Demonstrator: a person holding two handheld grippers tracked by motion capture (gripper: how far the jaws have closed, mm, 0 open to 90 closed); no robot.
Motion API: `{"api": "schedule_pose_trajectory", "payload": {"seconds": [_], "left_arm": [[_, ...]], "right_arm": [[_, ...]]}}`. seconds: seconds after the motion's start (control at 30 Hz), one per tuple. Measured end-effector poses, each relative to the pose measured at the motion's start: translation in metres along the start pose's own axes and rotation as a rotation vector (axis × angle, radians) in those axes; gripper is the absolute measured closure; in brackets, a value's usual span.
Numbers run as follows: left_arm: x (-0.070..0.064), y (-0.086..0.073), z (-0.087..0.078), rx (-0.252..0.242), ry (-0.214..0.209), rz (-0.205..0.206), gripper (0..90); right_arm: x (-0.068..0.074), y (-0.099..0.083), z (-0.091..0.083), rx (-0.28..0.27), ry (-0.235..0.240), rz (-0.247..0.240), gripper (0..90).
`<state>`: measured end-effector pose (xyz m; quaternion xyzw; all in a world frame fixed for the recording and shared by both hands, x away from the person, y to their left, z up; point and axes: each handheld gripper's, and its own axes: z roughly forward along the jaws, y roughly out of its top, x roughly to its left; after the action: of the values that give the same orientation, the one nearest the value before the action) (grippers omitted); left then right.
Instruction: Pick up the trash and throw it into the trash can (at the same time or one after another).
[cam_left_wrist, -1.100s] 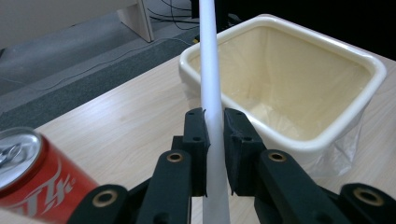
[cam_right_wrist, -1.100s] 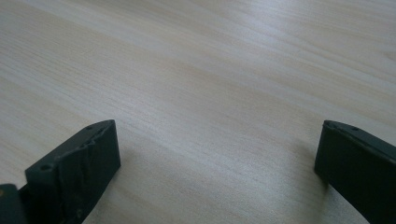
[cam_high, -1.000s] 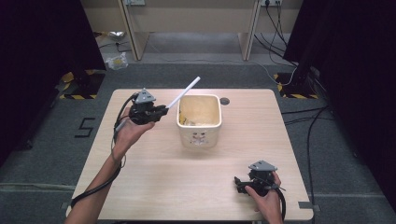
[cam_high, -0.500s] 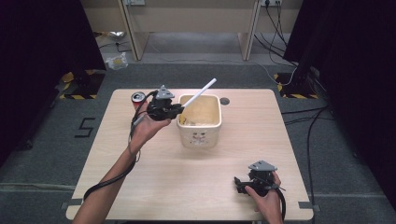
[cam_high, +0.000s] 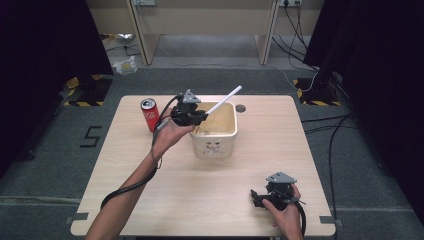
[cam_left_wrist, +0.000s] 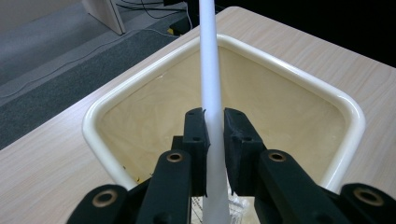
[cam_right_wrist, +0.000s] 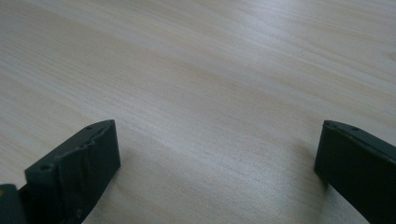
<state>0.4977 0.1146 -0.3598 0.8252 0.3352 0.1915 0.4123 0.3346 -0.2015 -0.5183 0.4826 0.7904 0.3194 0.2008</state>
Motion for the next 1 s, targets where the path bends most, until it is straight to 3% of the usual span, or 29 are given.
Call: {"api": "schedule_pose_trajectory", "payload": {"seconds": [0.63, 0.83, 1.0], "left_arm": [[-0.002, -0.005, 0.023, 0.064, -0.028, -0.015, 78.1], [-0.002, -0.003, 0.021, 0.057, -0.033, -0.038, 60.6], [0.001, -0.001, 0.017, 0.04, -0.021, -0.06, 52.1]], "right_arm": [[0.0, 0.0, 0.0, 0.001, 0.002, -0.002, 0.3], [0.0, 0.0, 0.0, 0.001, 0.001, -0.001, 0.3], [0.0, 0.0, 0.0, 0.002, 0.002, 0.0, 0.3]]}}
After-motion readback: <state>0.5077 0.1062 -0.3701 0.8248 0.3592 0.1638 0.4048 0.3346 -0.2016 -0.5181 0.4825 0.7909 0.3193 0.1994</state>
